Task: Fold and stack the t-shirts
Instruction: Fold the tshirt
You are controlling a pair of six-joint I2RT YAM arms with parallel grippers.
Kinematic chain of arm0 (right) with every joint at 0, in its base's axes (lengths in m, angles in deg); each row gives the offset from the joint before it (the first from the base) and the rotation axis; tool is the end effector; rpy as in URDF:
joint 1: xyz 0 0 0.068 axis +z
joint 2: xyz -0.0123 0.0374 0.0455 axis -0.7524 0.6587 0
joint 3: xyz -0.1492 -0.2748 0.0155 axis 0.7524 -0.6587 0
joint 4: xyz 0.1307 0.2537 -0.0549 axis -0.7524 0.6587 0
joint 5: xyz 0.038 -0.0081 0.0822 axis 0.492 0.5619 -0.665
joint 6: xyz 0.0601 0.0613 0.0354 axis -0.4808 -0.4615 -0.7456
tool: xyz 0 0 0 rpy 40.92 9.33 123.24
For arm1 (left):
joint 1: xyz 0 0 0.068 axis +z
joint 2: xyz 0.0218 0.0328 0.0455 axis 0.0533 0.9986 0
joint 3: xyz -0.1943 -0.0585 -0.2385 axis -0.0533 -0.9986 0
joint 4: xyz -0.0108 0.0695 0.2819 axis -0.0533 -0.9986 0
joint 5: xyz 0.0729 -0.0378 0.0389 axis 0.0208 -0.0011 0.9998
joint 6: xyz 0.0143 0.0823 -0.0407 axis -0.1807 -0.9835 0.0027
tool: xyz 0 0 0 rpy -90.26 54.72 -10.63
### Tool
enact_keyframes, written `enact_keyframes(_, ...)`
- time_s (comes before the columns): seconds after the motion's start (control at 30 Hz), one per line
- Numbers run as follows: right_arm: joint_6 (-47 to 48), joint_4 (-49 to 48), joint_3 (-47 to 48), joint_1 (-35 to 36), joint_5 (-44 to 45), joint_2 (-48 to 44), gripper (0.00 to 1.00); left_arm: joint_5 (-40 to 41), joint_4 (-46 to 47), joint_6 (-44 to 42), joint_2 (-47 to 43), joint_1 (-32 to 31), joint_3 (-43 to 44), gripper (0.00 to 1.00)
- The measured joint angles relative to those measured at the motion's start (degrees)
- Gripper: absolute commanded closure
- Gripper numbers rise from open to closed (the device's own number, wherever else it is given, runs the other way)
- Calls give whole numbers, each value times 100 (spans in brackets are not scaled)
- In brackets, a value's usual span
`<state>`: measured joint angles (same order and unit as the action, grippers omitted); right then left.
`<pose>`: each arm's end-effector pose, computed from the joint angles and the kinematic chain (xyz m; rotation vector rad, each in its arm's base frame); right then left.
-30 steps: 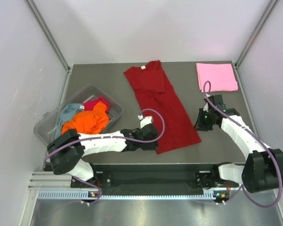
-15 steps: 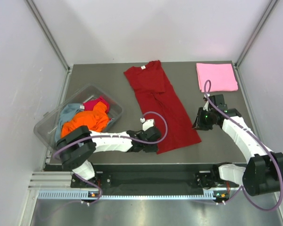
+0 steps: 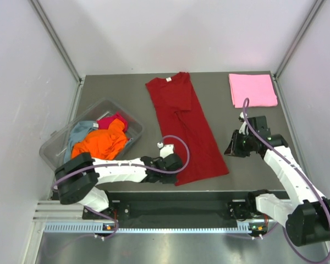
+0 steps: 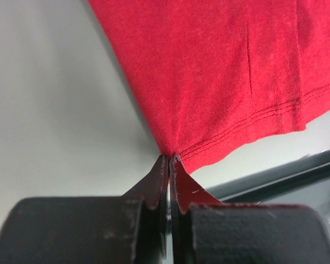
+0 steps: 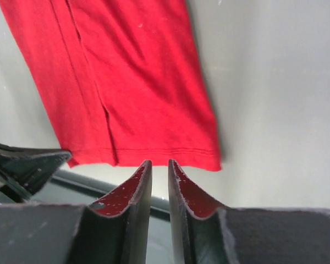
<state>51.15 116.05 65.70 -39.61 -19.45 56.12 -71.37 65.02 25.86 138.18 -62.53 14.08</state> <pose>0.2199 0.0591 0.2363 0.1658 2.6205 0.5545 0.1481 -0.2865 0.1370 0.0062 2.6935 -0.5255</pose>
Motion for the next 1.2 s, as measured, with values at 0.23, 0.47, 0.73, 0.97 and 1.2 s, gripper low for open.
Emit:
enact_keyframes(0.23,-282,157,-555,131,-195,-247,84,46,-640,90,-603,-39,-350,100)
enact_keyframes(0.47,-769,7,-852,1235,-114,-221,79,166,-1174,254,-1224,-48,-800,100)
enact_keyframes(0.73,-1410,-341,-957,1965,173,-76,73,304,-1655,393,-1840,-50,-953,80)
enact_keyframes(0.97,-1917,-560,-1587,2363,295,-328,72,247,-1801,372,-2063,-59,-953,66)
enact_keyframes(1.2,-2260,-680,-1891,2529,295,-544,71,129,-1722,372,-2170,-59,-953,65)
